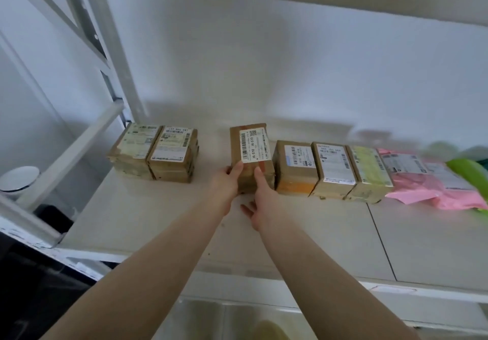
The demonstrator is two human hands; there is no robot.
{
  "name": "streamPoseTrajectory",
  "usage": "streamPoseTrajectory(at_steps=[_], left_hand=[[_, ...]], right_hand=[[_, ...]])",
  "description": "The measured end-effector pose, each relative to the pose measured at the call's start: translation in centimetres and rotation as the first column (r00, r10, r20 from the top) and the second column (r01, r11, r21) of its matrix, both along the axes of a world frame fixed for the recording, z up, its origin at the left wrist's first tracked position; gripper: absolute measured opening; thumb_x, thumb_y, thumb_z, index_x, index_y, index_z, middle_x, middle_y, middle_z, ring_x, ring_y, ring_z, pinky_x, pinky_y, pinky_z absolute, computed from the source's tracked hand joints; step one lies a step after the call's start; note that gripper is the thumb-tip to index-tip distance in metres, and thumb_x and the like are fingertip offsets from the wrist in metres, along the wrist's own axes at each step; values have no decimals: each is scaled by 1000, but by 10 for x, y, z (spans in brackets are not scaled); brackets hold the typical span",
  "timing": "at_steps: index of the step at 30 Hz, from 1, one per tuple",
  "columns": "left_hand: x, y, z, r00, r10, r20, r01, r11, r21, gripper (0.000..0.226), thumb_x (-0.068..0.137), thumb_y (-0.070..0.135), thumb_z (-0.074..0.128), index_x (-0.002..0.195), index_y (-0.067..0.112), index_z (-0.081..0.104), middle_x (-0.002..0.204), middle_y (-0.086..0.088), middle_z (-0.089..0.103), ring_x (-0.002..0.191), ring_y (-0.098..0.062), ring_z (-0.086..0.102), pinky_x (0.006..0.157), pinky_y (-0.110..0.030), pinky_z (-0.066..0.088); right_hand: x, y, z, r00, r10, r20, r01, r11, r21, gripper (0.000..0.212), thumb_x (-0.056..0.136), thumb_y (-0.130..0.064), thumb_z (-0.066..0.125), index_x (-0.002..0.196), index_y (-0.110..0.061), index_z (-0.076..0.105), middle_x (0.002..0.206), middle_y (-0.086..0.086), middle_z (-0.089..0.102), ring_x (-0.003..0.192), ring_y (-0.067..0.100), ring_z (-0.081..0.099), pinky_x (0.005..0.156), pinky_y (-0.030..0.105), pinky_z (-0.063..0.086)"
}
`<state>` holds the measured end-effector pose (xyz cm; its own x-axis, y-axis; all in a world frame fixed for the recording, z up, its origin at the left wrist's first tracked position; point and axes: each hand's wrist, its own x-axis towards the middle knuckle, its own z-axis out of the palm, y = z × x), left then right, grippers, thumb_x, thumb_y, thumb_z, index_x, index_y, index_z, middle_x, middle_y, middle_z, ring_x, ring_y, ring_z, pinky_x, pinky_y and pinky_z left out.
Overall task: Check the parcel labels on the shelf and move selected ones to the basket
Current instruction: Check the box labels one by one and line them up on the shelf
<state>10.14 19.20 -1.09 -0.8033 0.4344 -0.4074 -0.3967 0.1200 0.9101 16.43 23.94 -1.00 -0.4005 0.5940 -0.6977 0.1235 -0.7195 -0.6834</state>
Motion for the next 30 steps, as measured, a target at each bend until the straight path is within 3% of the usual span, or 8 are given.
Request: streamPoseTrajectory(at_steps=[6, 9, 14, 19, 23, 26, 28, 30], left_hand=[[-4, -27, -11, 996, 89, 30, -92, 988, 124, 32, 101, 22, 48, 125, 5, 59, 100, -6, 69, 82, -13, 65, 69, -23, 56], [-8, -39, -9, 995, 92, -41, -88, 991, 104, 31, 101, 21, 47, 123, 4, 61, 90, 1, 67, 79, -7, 64, 61, -15, 54], [-17, -55, -7, 977, 64, -202, -50, 996, 75, 29, 100, 24, 49, 118, 7, 65, 92, 5, 70, 82, -3, 65, 68, -15, 54], [-24, -62, -5, 957, 41, -288, -28, 998, 51, 19, 98, 27, 52, 104, 20, 69, 92, 4, 72, 90, -12, 67, 87, -32, 55], [-23, -64, -5, 951, 8, -309, 9, 998, 54, 18, 98, 26, 54, 106, 21, 69, 97, 5, 73, 98, -12, 67, 90, -29, 51], [-19, -65, -4, 934, -19, -356, 44, 997, 61, 23, 98, 24, 53, 113, 16, 69, 75, -2, 68, 84, -3, 67, 78, -16, 50], [-16, -66, -1, 915, -60, -398, 85, 995, 44, 28, 99, 23, 52, 120, 14, 67, 75, -4, 66, 76, 6, 64, 70, -7, 45], [-18, -66, 0, 908, -81, -411, 108, 993, 44, 30, 99, 23, 52, 125, 16, 65, 94, 9, 74, 95, 1, 66, 80, -11, 47]], right_hand=[[-8, -16, -13, 997, 33, -74, -28, 997, 65, 75, 80, -38, 79, 142, -16, 43, 117, -1, 54, 90, 13, 51, 100, 43, 50], [-11, -16, -14, 995, 40, -92, -33, 996, 82, 86, 76, -42, 81, 144, -11, 38, 123, 3, 52, 103, 17, 51, 100, 40, 51], [-14, -12, -13, 985, 120, -121, -99, 981, 166, 102, 77, -47, 79, 156, -14, 22, 149, 7, 42, 132, 23, 43, 111, 42, 43], [-12, -7, -18, 951, 243, -188, -196, 951, 240, 70, 80, -40, 78, 137, -10, 52, 132, 5, 61, 125, 18, 54, 110, 39, 42], [-9, 0, -26, 919, 268, -289, -204, 951, 232, 88, 77, -33, 81, 150, -13, 38, 140, 5, 58, 130, 20, 52, 113, 42, 38], [-8, 3, -26, 903, 302, -305, -230, 940, 250, 94, 73, -38, 82, 152, -19, 36, 139, 3, 60, 130, 20, 52, 110, 41, 40], [-6, 6, -24, 901, 318, -295, -246, 935, 257, 89, 74, -41, 82, 150, -21, 40, 136, 0, 62, 127, 17, 55, 107, 39, 42], [-5, 9, -21, 897, 342, -279, -271, 926, 262, 73, 78, -39, 78, 143, -22, 50, 130, -3, 67, 123, 16, 58, 105, 37, 44]])
